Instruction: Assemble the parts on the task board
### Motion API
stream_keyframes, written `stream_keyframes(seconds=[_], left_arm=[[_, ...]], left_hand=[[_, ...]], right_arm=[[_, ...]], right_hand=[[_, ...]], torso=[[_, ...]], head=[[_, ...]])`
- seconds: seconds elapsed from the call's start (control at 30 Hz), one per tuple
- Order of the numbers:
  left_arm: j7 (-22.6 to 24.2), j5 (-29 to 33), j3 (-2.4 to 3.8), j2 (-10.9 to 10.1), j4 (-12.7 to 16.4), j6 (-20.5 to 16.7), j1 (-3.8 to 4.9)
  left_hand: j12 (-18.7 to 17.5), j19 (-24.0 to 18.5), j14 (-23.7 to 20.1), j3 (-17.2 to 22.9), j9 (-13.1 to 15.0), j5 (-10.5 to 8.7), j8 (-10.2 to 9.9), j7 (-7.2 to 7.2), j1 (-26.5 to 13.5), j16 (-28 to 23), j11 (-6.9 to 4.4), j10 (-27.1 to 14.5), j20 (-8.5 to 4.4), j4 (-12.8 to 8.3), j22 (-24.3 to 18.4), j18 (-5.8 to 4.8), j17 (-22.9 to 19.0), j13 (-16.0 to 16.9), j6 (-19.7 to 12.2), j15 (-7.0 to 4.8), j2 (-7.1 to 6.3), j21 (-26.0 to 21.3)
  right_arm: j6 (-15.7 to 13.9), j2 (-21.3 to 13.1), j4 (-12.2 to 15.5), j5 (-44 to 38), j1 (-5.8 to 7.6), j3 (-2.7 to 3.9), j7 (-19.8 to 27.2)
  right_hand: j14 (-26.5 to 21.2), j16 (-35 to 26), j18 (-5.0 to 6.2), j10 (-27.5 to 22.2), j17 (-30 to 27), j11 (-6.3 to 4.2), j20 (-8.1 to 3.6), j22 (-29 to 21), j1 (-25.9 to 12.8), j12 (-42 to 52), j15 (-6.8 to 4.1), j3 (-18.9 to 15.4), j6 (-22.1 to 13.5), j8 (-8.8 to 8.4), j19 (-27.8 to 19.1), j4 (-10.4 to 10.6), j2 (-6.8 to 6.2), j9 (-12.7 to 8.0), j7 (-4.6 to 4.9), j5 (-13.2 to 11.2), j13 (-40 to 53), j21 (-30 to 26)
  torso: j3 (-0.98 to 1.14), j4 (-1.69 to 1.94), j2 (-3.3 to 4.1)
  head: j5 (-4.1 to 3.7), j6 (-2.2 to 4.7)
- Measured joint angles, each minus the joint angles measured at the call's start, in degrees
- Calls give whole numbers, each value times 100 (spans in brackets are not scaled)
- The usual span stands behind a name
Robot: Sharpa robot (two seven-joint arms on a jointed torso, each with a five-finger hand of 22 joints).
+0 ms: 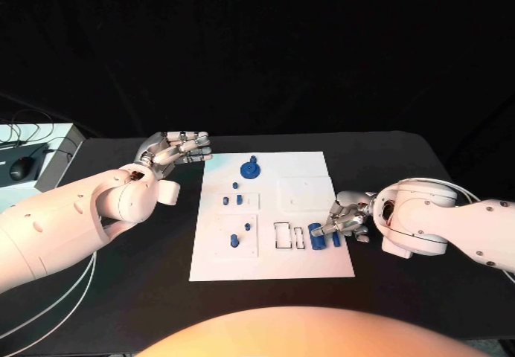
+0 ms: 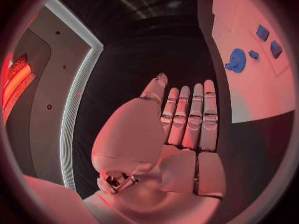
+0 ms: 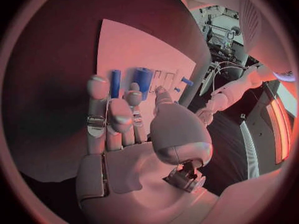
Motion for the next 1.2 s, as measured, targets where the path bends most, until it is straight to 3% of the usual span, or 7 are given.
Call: stream_keyframes(seconds=[0.5, 0.83, 1.2], left_arm=[[-5, 3, 0, -40, 1, 7, -1], [-11, 7, -1, -55, 10, 21, -1], [-17, 17, -1, -82, 30, 35, -1]], left_hand=[[0, 0, 0, 1, 0, 0, 0, 0, 0, 0, 0, 0, 0, 31, 0, 0, 0, 0, 0, 0, 0, 0], [0, 0, 0, -30, 0, 0, 0, 0, 0, 0, 0, 0, 0, 62, 0, 0, 0, 0, 0, 0, 0, 0], [0, 0, 0, -30, 0, 0, 0, 0, -23, 0, 0, 0, 0, 93, 0, 0, 0, 0, 0, 0, -23, 0]], right_arm=[[323, 163, -117, -473, -12, -8, -82], [396, 334, -187, -614, -119, -8, -96], [414, 471, -303, -750, -187, -9, -108]], right_hand=[[20, 67, 0, 51, 186, -51, -13, 4, -212, 110, -20, -71, -6, 221, -14, 120, -76, 604, -75, -94, 72, 320], [20, 67, 0, 51, 217, -51, -40, 4, -444, 150, -20, -162, -26, 289, -1, 410, -127, 729, -96, -217, 80, 352], [40, 90, 0, 72, 243, -72, -40, 3, -499, 153, -41, -229, -26, 322, -1, 482, -91, 788, -97, -191, 81, 419]], torso=[[4, -1, 1], [0, 0, 2], [-3, 1, 4]], head=[[16, -3], [36, -4], [47, -4]])
